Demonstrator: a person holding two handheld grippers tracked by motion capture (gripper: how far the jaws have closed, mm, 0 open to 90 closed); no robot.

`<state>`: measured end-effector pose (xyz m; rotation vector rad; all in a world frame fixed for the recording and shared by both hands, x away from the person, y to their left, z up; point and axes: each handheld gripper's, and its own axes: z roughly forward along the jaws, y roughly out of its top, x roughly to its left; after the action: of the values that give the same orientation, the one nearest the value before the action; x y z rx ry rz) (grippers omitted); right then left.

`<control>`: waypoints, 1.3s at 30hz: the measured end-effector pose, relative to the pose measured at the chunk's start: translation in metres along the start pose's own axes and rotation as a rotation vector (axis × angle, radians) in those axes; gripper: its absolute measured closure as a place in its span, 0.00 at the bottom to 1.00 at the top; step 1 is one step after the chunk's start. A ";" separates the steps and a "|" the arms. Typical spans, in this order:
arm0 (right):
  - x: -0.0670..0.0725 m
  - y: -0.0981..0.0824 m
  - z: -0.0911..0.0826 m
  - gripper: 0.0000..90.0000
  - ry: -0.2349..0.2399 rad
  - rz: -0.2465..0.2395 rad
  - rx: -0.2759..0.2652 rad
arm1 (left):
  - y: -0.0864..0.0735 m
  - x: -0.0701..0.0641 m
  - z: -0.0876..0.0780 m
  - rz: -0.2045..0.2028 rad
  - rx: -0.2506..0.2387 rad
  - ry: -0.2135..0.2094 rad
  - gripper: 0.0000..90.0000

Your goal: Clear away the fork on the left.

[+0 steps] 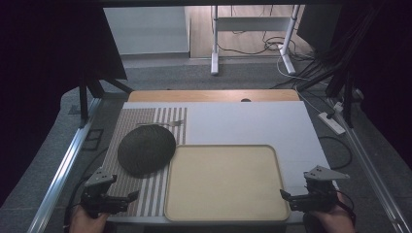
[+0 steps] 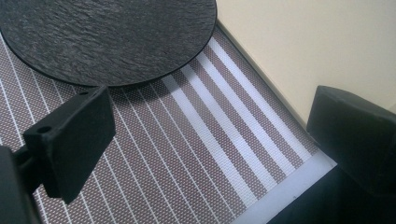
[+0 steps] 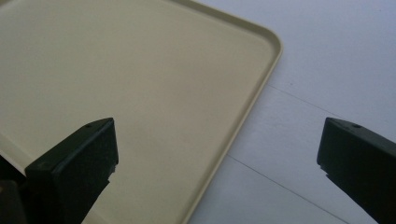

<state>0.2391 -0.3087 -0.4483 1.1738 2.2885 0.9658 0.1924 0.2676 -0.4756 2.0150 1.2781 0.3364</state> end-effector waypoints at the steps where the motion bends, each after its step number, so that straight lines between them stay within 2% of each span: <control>1: 0.000 0.000 0.000 0.00 0.001 -0.003 -0.001 | 0.000 0.000 0.000 -0.007 0.000 0.002 0.02; 6: -0.001 0.000 0.000 0.00 0.000 0.003 -0.005 | 0.000 0.002 -0.001 -0.019 -0.006 -0.006 0.02; 10: -0.001 0.000 0.000 0.00 0.001 0.005 0.001 | 0.001 0.005 0.000 -0.030 -0.014 -0.045 0.01; 15: -0.001 0.000 0.000 0.00 0.001 0.005 0.005 | 0.007 0.004 0.002 0.005 -0.010 -0.047 0.00; 21: -0.001 0.000 0.001 0.00 0.002 0.006 0.009 | 0.012 0.004 0.008 0.029 0.001 -0.053 0.00; 25: -0.001 0.000 0.001 0.00 0.003 0.004 0.011 | 0.016 0.008 0.014 0.029 0.005 -0.082 0.00; 33: -0.001 0.000 0.002 0.00 0.003 0.005 0.015 | 0.023 0.015 0.024 0.026 -0.009 -0.085 0.00; 39: -0.001 0.001 0.002 0.00 0.003 0.005 0.019 | 0.031 0.018 0.035 0.066 0.023 -0.072 0.00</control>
<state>0.2410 -0.3082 -0.4493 1.1869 2.3030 0.9506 0.2414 0.2606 -0.4823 2.0726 1.1784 0.2782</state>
